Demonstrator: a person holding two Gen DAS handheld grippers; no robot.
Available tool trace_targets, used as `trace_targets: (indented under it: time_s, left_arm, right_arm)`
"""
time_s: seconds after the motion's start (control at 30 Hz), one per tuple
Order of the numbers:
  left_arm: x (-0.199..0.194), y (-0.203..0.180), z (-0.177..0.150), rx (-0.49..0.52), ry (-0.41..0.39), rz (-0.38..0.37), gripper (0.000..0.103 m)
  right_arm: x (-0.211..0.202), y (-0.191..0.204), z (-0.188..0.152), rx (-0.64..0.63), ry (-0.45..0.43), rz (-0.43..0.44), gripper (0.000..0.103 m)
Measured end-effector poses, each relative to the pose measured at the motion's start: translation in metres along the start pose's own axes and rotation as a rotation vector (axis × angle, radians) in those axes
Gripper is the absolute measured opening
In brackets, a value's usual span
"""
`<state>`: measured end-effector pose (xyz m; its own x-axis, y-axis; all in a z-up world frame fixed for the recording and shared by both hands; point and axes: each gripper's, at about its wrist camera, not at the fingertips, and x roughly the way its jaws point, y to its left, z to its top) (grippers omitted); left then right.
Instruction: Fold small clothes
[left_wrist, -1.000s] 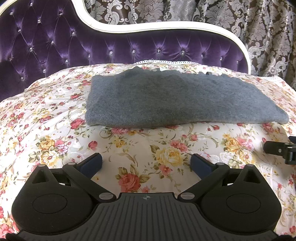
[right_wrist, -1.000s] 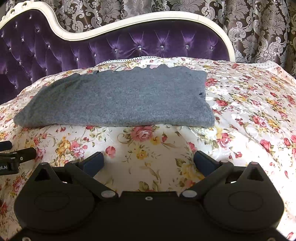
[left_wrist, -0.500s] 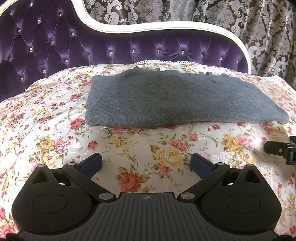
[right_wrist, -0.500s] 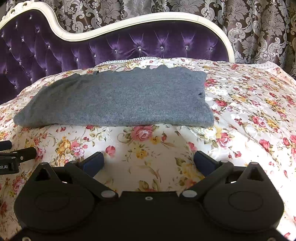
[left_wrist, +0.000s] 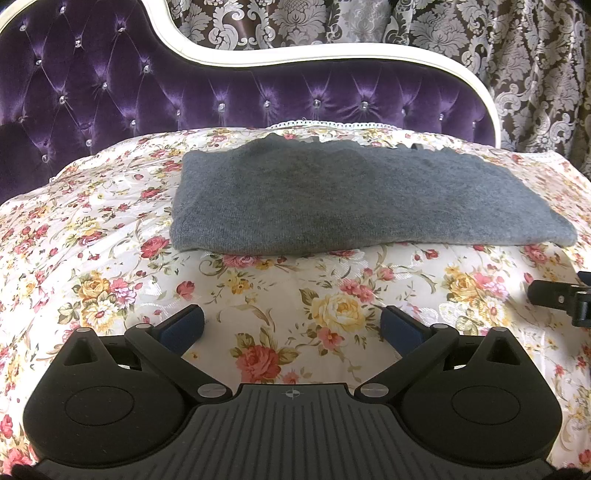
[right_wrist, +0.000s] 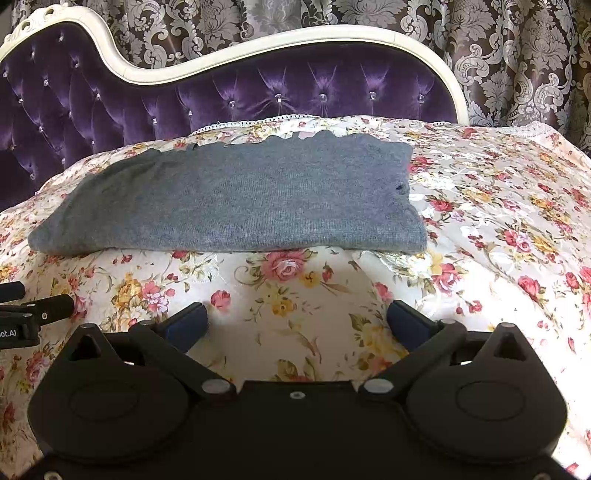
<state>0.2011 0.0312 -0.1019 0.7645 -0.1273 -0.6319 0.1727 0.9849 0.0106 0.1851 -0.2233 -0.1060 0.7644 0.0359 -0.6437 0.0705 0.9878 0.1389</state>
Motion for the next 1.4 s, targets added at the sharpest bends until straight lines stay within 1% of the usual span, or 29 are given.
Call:
trace_targets:
  time_s: [0.37,0.43,0.5,0.57,0.6,0.63,0.67,0.73,0.8,0.87,0.97,1.0,1.07,1.17,1.27,1.3,1.33,1.4]
  left_arm:
    - [-0.001,-0.001,0.001,0.002,0.001,-0.003,0.103]
    - [-0.002,-0.001,0.002,0.006,0.003,-0.008,0.103]
    - [-0.004,0.002,0.004,0.011,0.009,-0.025,0.103]
    - [-0.006,0.006,0.007,0.001,0.019,-0.046,0.101]
    - [-0.007,0.008,0.010,0.000,0.030,-0.049,0.099]
    - [-0.009,0.009,0.014,-0.003,0.046,-0.042,0.094]
    - [-0.011,0.010,0.018,-0.010,0.056,-0.034,0.092]
    - [-0.016,0.012,0.028,-0.025,0.065,-0.038,0.092]
    - [-0.019,0.012,0.042,-0.040,0.060,-0.056,0.092]
    - [-0.017,0.009,0.061,-0.056,0.057,-0.072,0.093]
    - [-0.004,-0.002,0.089,-0.058,0.075,-0.082,0.093]
    - [0.002,-0.008,0.098,-0.050,0.086,-0.079,0.093]
    - [0.017,-0.021,0.114,-0.016,0.098,-0.062,0.093]
    - [0.038,-0.035,0.127,0.019,0.094,-0.053,0.093]
    - [0.063,-0.043,0.133,0.022,0.117,-0.049,0.093]
    - [0.070,-0.044,0.134,0.025,0.123,-0.049,0.093]
    - [0.079,-0.046,0.135,0.030,0.131,-0.046,0.093]
    - [0.093,-0.048,0.135,0.035,0.149,-0.035,0.092]
  right_arm:
    - [0.000,0.000,0.000,-0.002,0.004,0.004,0.103]
    - [-0.002,-0.005,0.001,0.014,0.004,0.034,0.103]
    - [-0.008,-0.017,0.005,0.068,0.000,0.100,0.102]
    - [-0.016,-0.031,0.010,0.114,-0.003,0.153,0.095]
    - [-0.021,-0.040,0.012,0.141,-0.001,0.180,0.092]
    - [-0.025,-0.047,0.014,0.168,-0.005,0.206,0.091]
    - [-0.030,-0.055,0.017,0.195,-0.016,0.229,0.091]
    - [-0.040,-0.069,0.024,0.220,-0.047,0.248,0.091]
    - [-0.044,-0.080,0.032,0.224,-0.071,0.241,0.092]
    - [-0.038,-0.092,0.042,0.237,-0.071,0.247,0.092]
    - [-0.017,-0.107,0.057,0.263,-0.053,0.274,0.093]
    - [-0.009,-0.111,0.061,0.271,-0.042,0.288,0.095]
    - [0.010,-0.120,0.068,0.303,-0.017,0.311,0.096]
    - [0.038,-0.132,0.074,0.368,0.039,0.352,0.096]
    - [0.061,-0.139,0.076,0.418,0.091,0.382,0.099]
    - [0.068,-0.141,0.076,0.429,0.099,0.395,0.101]
    - [0.071,-0.141,0.077,0.434,0.086,0.411,0.103]
    - [0.078,-0.140,0.081,0.437,0.086,0.441,0.103]
